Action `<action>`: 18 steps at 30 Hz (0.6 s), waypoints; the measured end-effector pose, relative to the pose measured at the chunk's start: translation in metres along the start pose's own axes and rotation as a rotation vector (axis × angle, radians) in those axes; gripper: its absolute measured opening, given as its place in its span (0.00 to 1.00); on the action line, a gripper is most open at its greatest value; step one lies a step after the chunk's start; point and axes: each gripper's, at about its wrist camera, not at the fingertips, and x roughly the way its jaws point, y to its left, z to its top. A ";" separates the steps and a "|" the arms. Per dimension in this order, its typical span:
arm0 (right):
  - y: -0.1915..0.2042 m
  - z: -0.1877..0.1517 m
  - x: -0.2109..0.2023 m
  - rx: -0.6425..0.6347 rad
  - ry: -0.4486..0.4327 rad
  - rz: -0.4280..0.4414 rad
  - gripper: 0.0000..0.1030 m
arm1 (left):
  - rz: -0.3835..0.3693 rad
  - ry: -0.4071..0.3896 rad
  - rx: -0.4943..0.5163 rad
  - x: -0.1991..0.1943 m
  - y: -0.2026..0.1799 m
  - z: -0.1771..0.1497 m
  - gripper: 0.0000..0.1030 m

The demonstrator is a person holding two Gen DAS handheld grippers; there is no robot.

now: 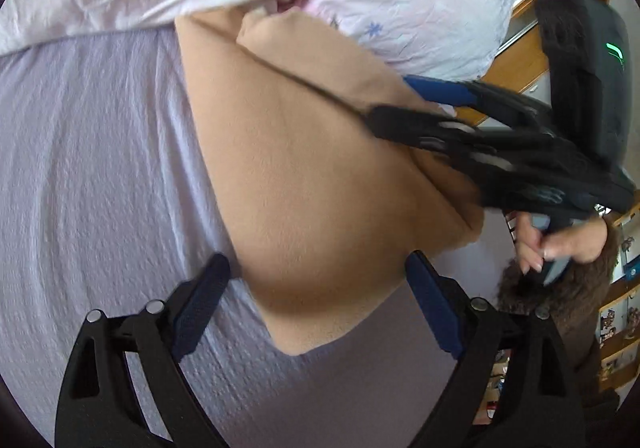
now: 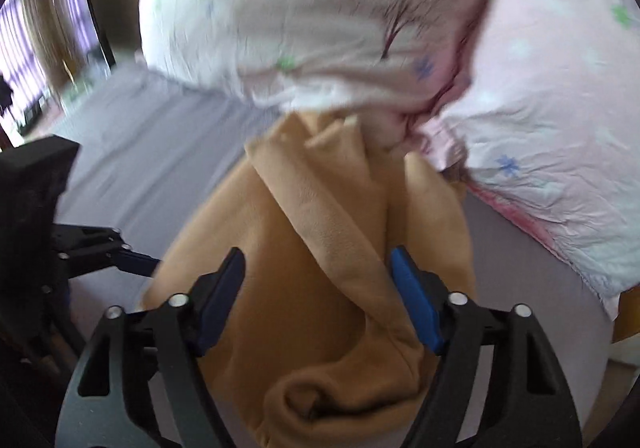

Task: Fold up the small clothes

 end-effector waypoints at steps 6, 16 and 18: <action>-0.108 -0.043 -0.017 0.625 -0.164 0.082 0.11 | 0.010 -0.006 0.022 0.002 -0.003 -0.003 0.88; -0.119 -0.149 -0.030 0.928 -0.178 0.458 0.67 | -0.128 -0.038 -0.102 -0.017 0.025 -0.011 0.89; -0.114 -0.149 -0.025 0.934 -0.164 0.476 0.66 | -0.151 -0.030 -0.144 -0.018 0.029 -0.010 0.89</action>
